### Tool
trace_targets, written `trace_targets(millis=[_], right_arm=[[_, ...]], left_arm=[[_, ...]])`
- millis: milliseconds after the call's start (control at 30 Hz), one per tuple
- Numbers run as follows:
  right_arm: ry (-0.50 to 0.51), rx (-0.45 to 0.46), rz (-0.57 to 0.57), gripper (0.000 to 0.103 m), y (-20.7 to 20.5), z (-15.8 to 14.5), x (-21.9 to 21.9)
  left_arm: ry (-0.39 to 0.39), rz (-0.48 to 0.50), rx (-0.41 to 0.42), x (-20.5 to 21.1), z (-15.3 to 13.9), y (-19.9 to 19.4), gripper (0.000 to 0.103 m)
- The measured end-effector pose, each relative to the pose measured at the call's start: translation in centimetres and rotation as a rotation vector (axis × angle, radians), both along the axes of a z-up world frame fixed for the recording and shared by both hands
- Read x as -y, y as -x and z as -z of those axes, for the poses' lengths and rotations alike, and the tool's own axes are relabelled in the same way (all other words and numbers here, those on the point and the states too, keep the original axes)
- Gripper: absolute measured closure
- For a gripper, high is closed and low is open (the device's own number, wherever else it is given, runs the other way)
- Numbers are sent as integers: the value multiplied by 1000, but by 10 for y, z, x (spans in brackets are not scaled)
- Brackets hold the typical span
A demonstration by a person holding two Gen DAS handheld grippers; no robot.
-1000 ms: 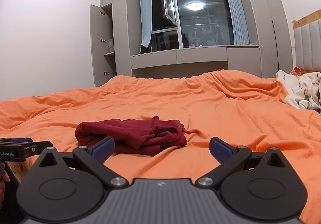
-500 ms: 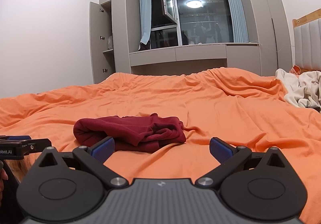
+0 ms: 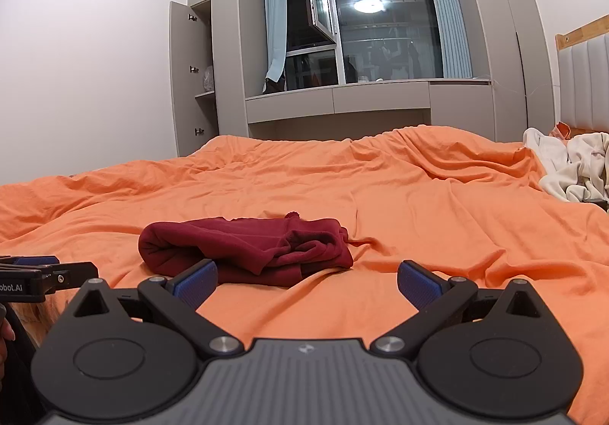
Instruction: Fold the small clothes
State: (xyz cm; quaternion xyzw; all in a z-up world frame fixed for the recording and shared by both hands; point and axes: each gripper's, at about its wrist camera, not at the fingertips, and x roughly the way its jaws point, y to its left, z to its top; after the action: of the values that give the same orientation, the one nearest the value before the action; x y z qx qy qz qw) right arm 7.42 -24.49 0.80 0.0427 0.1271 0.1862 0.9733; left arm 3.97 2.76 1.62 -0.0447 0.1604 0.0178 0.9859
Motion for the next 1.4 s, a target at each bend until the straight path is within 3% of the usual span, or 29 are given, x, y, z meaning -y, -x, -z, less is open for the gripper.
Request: trace_targets(millis=[1400], right_arm=[[6,-6,1,0,-1,3,0]], left_arm=[[-1,-2,-4,0,-2,0,1]])
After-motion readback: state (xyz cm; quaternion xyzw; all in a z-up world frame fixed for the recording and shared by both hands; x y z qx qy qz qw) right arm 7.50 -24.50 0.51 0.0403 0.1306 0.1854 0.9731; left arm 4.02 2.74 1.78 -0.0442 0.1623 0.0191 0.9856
